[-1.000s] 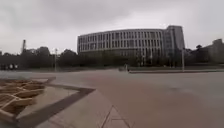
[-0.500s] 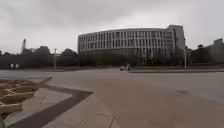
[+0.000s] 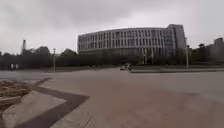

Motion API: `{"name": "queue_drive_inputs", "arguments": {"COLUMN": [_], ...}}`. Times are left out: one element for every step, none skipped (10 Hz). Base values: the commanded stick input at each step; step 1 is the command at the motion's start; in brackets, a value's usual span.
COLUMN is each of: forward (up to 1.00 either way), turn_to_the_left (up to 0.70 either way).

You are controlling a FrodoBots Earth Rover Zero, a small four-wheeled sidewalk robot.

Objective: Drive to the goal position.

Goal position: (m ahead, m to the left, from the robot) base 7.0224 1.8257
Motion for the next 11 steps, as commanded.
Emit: {"name": "queue_drive_inputs", "arguments": {"forward": [0.7,0.7,0.7,0.7,0.7,0.7,0.7,0.7,0.7,0.7,0.7], "turn_to_the_left": [0.1,0.14,0.14,0.09,0.01,0.19,0.17,0.05,0.0,0.0,0.0]}}
